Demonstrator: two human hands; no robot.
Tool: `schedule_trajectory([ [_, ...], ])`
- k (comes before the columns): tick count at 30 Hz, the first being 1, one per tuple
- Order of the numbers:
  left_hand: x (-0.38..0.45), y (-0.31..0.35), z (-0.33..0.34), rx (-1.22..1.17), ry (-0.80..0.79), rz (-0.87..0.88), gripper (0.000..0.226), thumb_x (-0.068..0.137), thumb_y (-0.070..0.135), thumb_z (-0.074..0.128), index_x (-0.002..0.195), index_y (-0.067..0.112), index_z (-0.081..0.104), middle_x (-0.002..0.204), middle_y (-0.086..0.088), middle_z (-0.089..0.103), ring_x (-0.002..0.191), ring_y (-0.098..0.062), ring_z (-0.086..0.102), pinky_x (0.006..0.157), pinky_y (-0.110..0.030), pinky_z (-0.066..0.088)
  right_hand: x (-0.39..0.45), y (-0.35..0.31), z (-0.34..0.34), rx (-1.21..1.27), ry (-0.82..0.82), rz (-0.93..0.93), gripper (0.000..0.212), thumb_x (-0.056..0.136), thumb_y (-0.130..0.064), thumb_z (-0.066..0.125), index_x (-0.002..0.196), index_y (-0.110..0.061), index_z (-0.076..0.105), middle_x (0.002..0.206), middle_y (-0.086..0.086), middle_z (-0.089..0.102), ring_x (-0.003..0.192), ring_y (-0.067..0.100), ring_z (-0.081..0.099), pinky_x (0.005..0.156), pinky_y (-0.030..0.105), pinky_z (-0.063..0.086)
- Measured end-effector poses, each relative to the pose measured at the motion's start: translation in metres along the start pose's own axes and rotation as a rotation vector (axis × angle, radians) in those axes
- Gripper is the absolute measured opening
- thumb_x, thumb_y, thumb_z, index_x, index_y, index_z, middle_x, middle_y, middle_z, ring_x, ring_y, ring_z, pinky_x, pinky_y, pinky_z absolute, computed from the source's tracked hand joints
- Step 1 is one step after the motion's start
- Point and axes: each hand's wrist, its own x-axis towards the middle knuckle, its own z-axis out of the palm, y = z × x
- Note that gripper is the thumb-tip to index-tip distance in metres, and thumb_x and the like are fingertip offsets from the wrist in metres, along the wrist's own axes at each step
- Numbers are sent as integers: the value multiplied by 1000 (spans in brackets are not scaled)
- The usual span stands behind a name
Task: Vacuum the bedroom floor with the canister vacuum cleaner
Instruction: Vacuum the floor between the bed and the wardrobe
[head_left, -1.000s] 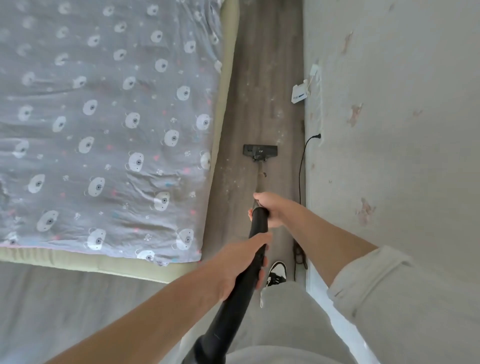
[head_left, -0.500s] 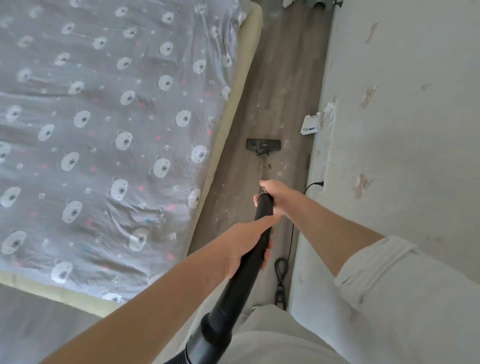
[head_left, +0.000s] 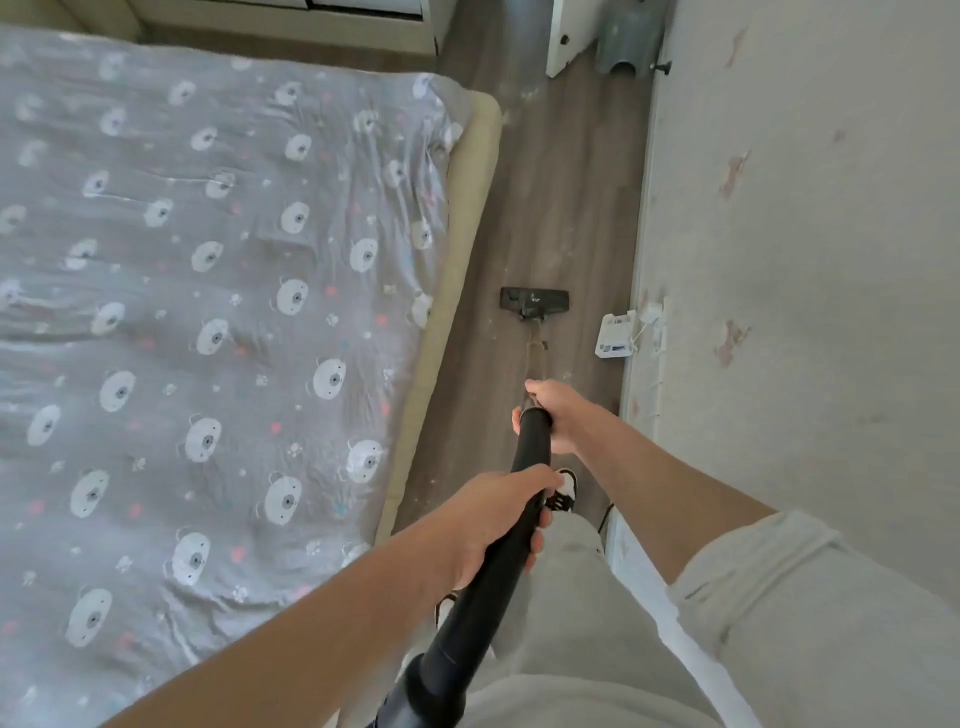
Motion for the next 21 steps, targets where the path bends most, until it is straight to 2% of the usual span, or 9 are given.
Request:
schedule_trajectory([
  [8, 82, 180, 28, 2, -8, 54, 22, 89, 33, 71, 85, 15, 58, 63, -1, 60, 45, -14, 51, 47, -23, 46, 66, -203, 15, -10, -14, -25, 21, 98, -25, 55, 99, -7, 44, 88, 11, 50, 57, 20, 51, 48, 28, 52],
  [11, 99, 237, 28, -7, -16, 65, 23, 90, 33, 71, 93, 14, 58, 65, -1, 60, 46, -14, 50, 46, -24, 45, 81, -258, 27, -22, 11, -22, 22, 98, -28, 55, 100, -8, 46, 93, 13, 53, 58, 21, 53, 49, 28, 51],
  [17, 159, 338, 10, -5, -12, 71, 32, 92, 32, 70, 112, 10, 60, 65, -1, 60, 47, -15, 51, 47, -25, 46, 136, -358, 58, -5, 30, 12, 24, 96, -28, 59, 100, -8, 48, 87, 11, 53, 55, 20, 52, 50, 29, 52],
  [21, 188, 405, -10, -23, -14, 54, 34, 91, 31, 71, 113, 8, 58, 66, -3, 59, 48, -17, 50, 48, -24, 45, 164, -421, 88, 0, 35, 20, 25, 97, -29, 58, 100, -7, 48, 86, 11, 52, 56, 19, 53, 51, 30, 53],
])
